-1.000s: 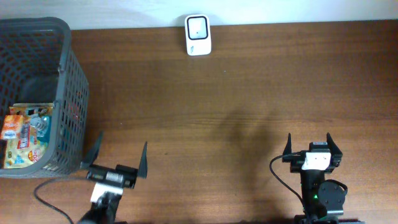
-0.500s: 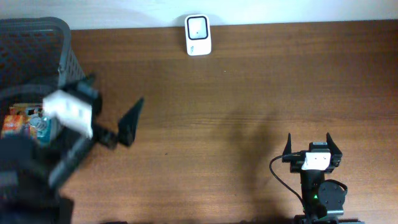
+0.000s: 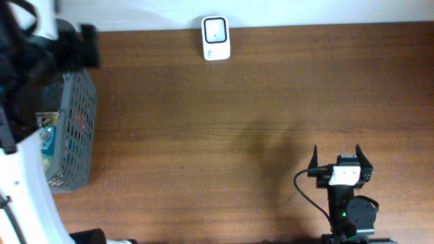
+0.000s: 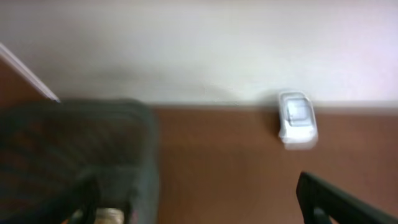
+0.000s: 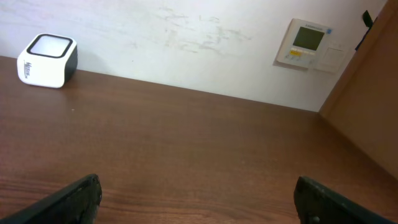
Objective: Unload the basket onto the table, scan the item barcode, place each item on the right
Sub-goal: 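Reach the left gripper into the grey basket and grasp the blue mouthwash bottle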
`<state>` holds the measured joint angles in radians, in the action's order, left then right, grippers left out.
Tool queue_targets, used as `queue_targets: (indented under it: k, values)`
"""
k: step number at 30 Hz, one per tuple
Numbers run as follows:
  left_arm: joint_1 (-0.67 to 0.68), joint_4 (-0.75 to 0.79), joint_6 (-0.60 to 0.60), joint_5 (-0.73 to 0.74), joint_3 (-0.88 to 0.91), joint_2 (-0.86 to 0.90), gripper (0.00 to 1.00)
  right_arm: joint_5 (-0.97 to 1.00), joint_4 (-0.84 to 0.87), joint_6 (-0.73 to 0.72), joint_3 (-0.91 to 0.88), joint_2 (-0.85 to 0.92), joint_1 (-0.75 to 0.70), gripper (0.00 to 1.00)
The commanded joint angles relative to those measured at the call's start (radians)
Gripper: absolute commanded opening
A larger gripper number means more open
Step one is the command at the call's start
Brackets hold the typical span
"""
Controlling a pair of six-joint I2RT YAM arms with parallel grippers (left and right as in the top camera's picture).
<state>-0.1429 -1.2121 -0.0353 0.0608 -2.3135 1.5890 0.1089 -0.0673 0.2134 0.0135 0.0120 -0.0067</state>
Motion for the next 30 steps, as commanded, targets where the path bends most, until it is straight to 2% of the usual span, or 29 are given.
queue_targets:
  k: [1, 7, 11, 13, 15, 19, 23, 26, 27, 28, 30]
  values:
    - [-0.18, 0.057, 0.092, -0.063, -0.034, -0.011, 0.99, 0.016, -0.003, 0.0, -0.008, -0.005, 0.006, 0.98]
    - [-0.434, 0.002, 0.091, -0.144, -0.028, 0.005, 0.99, 0.016, -0.003, 0.0, -0.008, -0.005, 0.006, 0.98]
    - [-0.547, -0.009, 0.025, -0.048, 0.069, 0.011, 0.99, 0.016, -0.003, 0.0, -0.008, -0.005, 0.006, 0.98]
    - [-0.558, 0.001, -0.042, 0.018, 0.137, 0.011, 0.99, 0.016, -0.003, 0.0, -0.008, -0.005, 0.006, 0.98]
    - [-0.553, 0.019, -0.167, 0.066, 0.222, 0.011, 0.99, 0.016, -0.003, 0.0, -0.008, -0.005, 0.006, 0.98]
    - [-0.539, 0.085, -0.341, 0.078, 0.444, 0.011, 0.99, 0.016, -0.003, 0.0, -0.008, -0.005, 0.006, 0.98]
    - [-0.541, 0.191, -0.349, 0.077, 0.616, 0.011, 0.99, 0.016, -0.003, 0.0, -0.008, -0.005, 0.006, 0.98]
    - [-0.541, 0.21, -0.353, 0.078, 0.69, 0.011, 0.99, 0.016, -0.003, 0.0, -0.008, -0.005, 0.006, 0.98]
    - [-0.541, 0.213, -0.365, 0.078, 0.708, 0.012, 0.89, 0.016, -0.003, 0.0, -0.008, -0.005, 0.006, 0.98]
    - [-0.541, 0.213, -0.382, 0.079, 0.721, 0.013, 0.85, 0.016, -0.003, 0.0, -0.008, -0.005, 0.006, 0.98]
    - [-0.54, 0.212, -0.452, 0.114, 0.743, 0.015, 0.89, 0.016, -0.004, 0.0, -0.008, -0.005, 0.006, 0.98]
